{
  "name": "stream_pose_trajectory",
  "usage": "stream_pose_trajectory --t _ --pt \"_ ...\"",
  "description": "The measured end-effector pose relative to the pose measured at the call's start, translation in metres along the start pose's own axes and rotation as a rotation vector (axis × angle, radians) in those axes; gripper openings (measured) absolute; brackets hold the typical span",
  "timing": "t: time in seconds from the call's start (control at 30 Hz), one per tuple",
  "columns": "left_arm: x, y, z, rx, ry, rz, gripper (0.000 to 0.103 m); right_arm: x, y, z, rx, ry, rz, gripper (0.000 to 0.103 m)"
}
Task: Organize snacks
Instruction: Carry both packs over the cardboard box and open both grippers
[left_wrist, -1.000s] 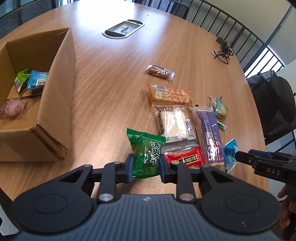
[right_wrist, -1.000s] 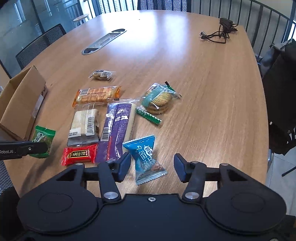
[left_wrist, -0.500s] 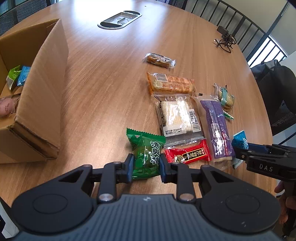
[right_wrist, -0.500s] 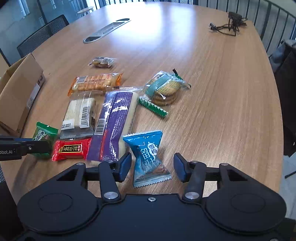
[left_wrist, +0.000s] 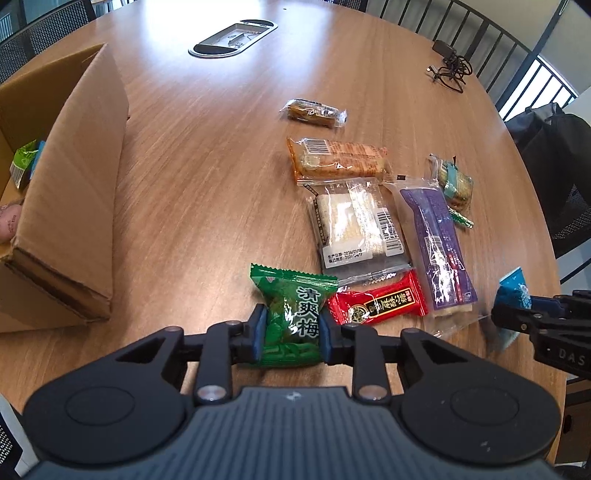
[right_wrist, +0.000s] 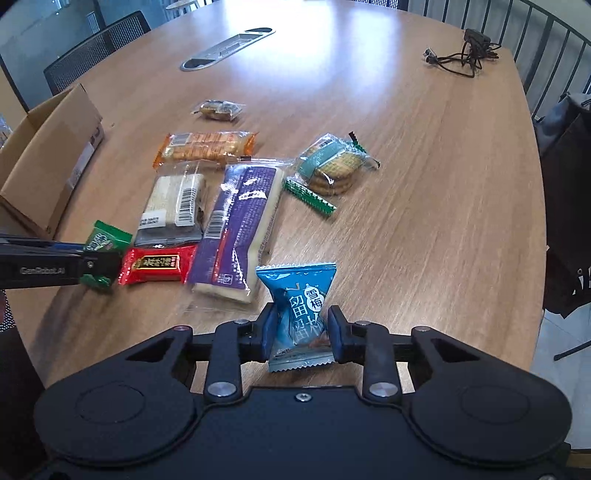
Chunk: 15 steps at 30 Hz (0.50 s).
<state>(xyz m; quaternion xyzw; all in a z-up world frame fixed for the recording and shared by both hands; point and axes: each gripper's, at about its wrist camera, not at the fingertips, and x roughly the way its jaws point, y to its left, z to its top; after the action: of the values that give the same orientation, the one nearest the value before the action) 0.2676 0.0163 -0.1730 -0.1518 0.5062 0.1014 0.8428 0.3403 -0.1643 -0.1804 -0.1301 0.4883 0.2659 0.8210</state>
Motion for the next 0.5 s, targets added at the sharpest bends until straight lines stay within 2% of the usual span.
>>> stream_pose_trajectory --t 0.2,0.5 --pt "-0.008 0.0 -0.002 -0.01 -0.012 -0.009 0.026 -0.015 0.005 0.002 -0.005 -0.02 -0.005 0.029" --pt "-0.043 -0.001 0.004 -0.009 -0.081 -0.037 0.026 -0.042 0.025 0.014 -0.033 -0.069 0.002 0.029"
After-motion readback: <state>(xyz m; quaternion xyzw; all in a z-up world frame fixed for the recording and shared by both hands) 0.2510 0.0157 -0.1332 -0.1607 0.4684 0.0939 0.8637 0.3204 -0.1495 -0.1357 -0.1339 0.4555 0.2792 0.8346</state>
